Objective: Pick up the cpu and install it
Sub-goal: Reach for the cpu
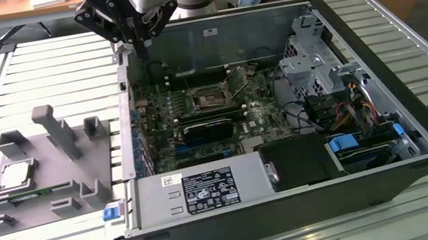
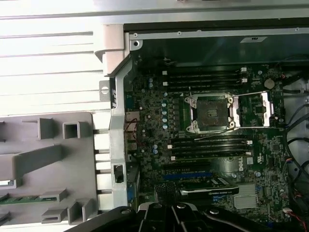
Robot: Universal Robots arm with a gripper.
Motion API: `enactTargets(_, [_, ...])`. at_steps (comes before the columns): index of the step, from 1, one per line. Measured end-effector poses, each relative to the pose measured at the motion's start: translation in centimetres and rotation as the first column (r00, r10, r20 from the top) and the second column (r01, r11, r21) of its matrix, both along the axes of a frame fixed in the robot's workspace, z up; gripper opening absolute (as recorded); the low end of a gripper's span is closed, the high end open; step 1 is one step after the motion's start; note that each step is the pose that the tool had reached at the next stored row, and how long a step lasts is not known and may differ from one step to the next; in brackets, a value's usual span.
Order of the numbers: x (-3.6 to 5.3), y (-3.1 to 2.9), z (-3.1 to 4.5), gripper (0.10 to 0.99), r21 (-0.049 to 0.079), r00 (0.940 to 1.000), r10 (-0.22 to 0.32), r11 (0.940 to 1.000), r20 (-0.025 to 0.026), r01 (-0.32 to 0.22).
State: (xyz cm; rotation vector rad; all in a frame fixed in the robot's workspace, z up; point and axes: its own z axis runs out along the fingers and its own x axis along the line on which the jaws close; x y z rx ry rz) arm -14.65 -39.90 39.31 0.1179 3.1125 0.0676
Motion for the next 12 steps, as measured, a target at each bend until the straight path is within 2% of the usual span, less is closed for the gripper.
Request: enactTargets(12, [-1.32,0.0,-0.03,0.106,0.0,1.0,0.0,1.0,0.0001,0.0])
